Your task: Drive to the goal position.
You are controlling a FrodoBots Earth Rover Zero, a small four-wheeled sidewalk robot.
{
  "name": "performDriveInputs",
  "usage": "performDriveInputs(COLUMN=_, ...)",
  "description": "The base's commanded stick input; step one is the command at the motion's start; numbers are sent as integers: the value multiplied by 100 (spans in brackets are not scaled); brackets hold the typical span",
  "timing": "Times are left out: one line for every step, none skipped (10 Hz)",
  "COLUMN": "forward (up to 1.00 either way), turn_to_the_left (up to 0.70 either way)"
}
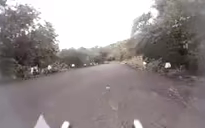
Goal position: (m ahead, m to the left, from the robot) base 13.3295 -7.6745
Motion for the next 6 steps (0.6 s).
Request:
performDriveInputs(forward=50, turn_to_the_left=0)
performDriveInputs(forward=50, turn_to_the_left=0)
performDriveInputs(forward=50, turn_to_the_left=0)
performDriveInputs(forward=50, turn_to_the_left=0)
performDriveInputs(forward=50, turn_to_the_left=0)
performDriveInputs(forward=50, turn_to_the_left=0)
